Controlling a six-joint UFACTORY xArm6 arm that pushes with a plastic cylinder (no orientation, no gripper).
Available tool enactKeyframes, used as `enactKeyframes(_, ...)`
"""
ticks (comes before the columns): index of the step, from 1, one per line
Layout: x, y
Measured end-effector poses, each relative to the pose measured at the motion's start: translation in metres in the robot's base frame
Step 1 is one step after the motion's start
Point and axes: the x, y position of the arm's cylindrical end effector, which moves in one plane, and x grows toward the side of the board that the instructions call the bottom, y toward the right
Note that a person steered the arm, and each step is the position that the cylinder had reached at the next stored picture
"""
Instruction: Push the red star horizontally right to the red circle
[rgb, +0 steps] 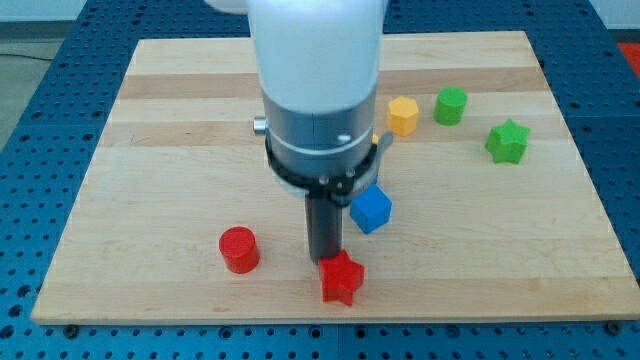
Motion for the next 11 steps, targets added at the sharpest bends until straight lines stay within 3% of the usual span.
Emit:
enactKeyframes(3,-0.012,-0.114)
enactKeyframes(4,0.043,-0.104)
enactKeyframes(9,0.045,-0.066)
enactKeyframes(11,0.045,0.009)
